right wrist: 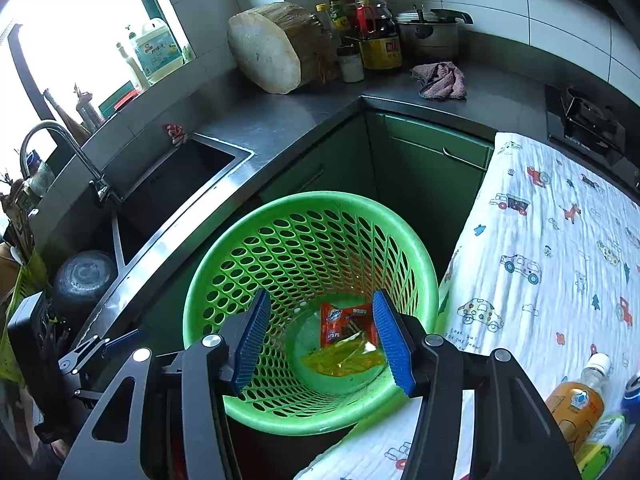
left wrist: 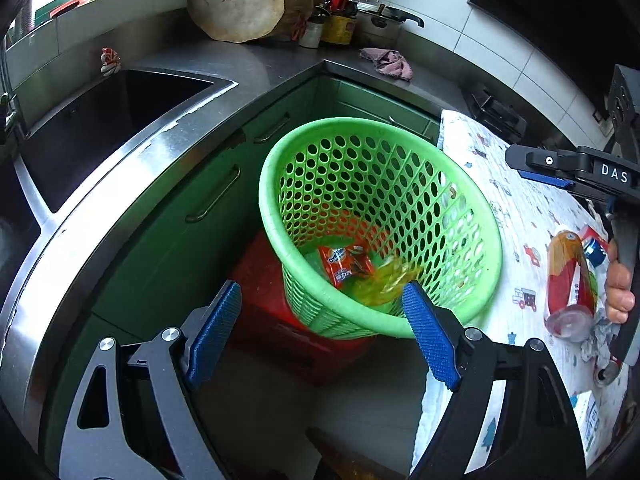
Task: Collect trash
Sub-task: 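Move both open tools back over the table, then grasp the white milk carton with the left tool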
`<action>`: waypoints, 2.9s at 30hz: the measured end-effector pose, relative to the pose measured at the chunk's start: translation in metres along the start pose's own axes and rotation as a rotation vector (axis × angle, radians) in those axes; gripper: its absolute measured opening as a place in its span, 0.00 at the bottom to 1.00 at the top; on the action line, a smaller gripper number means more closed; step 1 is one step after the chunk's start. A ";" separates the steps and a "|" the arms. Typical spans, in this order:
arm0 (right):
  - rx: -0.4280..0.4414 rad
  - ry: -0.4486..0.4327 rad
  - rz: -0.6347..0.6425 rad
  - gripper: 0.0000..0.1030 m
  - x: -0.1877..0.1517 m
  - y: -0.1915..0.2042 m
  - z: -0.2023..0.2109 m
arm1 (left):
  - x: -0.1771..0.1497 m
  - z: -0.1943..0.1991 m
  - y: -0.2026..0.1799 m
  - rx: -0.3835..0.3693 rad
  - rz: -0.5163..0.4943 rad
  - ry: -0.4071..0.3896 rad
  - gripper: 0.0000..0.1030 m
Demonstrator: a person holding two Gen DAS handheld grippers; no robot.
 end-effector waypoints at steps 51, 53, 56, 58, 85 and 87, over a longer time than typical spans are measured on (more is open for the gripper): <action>-0.425 -0.066 -0.253 0.72 -0.234 -0.162 0.311 | -0.108 0.102 -0.213 -0.320 -0.301 0.048 0.80; -0.430 -0.064 -0.282 0.72 -0.244 -0.168 0.314 | -0.113 0.104 -0.221 -0.327 -0.309 0.056 0.80; -0.430 -0.066 -0.337 0.72 -0.253 -0.177 0.316 | -0.118 0.108 -0.230 -0.334 -0.315 0.066 0.80; -0.415 -0.072 -0.389 0.72 -0.257 -0.183 0.316 | -0.122 0.110 -0.235 -0.345 -0.315 0.074 0.80; -0.455 -0.126 -0.531 0.72 -0.248 -0.201 0.323 | -0.137 0.085 -0.292 -0.298 -0.249 0.319 0.80; -0.449 -0.126 -0.483 0.72 -0.249 -0.203 0.325 | -0.141 0.088 -0.296 -0.252 -0.195 0.314 0.80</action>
Point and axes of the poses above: each gripper's, at about its wrist camera, not at the fingertips, and z roughly against the way its jaws point, y to its left, x to its top, the point moved 1 cm from there along -z, roughly the way its jaws point, and after that the axes turned 8 degrees about -y, right-handed, at the moved point
